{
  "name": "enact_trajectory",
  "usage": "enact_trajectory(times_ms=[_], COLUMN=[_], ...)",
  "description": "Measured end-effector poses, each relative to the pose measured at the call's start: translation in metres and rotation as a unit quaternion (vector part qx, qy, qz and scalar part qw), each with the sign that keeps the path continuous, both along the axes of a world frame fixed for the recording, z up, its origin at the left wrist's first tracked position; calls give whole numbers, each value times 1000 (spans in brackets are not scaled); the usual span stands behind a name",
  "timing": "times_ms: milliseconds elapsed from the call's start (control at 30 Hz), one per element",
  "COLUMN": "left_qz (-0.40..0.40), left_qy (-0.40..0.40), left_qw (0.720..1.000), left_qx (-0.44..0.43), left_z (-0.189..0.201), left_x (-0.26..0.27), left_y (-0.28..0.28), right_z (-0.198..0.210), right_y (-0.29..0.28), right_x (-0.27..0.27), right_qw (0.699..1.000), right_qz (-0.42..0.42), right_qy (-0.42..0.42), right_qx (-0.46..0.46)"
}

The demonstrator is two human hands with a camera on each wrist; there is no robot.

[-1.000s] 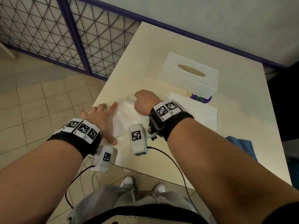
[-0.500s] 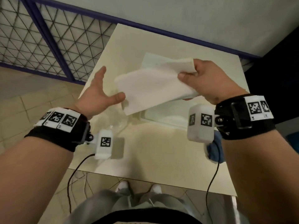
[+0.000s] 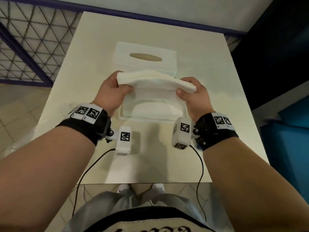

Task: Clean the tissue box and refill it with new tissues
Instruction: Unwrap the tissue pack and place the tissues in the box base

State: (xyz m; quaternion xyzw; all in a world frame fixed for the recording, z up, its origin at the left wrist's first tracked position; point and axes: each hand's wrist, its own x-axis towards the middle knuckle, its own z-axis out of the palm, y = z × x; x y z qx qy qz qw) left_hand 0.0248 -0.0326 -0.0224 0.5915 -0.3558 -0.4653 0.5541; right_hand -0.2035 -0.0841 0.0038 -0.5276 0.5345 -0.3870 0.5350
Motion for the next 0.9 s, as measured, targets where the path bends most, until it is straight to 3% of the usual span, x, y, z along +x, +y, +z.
enact_trajectory(times_ms=[133, 333, 500, 600, 900], left_qz=[28, 60, 43, 37, 25], left_qy=[-22, -34, -128, -145, -185], left_qw=[999, 996, 990, 988, 974], left_qx=[9, 54, 50, 30, 127], left_z=[-11, -20, -25, -14, -27], left_x=[-11, -24, -18, -5, 3], left_y=[3, -2, -5, -13, -15], right_z=[-14, -27, -31, -18, -23], right_y=[-1, -9, -16, -27, -33], right_x=[1, 9, 6, -3, -9], right_qw=[1000, 998, 994, 995, 985], right_qz=[-18, -51, -44, -33, -57], right_qy=[-13, 35, 95, 92, 119], right_qx=[16, 21, 15, -6, 108])
